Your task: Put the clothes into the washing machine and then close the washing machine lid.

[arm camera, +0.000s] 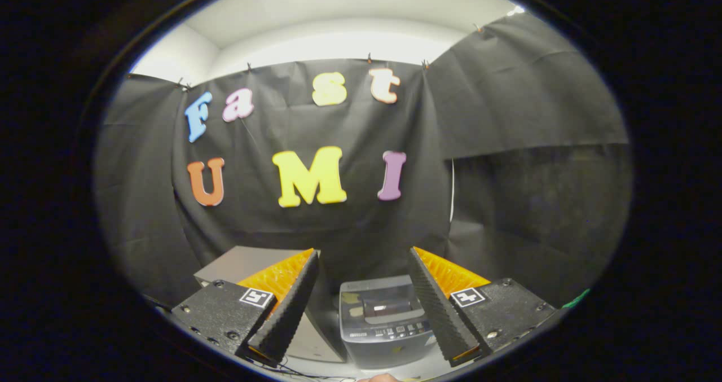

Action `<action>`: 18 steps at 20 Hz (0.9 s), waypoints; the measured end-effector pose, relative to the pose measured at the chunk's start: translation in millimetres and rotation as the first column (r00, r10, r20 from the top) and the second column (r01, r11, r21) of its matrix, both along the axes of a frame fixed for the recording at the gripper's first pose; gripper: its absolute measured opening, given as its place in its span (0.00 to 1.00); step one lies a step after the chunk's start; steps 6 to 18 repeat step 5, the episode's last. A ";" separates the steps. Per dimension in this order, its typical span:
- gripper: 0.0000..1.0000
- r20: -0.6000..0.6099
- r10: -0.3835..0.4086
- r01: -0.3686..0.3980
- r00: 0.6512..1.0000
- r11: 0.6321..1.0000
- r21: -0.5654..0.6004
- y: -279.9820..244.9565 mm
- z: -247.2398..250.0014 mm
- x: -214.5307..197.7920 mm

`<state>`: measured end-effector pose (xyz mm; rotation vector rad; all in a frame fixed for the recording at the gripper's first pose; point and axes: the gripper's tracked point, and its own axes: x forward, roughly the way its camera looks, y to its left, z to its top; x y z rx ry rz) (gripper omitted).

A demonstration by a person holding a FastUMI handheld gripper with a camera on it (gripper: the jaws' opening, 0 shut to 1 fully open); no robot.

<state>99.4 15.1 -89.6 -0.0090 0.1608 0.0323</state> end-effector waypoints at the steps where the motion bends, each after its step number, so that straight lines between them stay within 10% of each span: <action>1: 0.99 0.027 0.012 -0.012 1.000 1.000 0.004 -2.7 13.7 -7.7; 18: 0.99 0.080 0.035 -0.036 0.996 0.999 0.012 -26.7 50.5 -39.0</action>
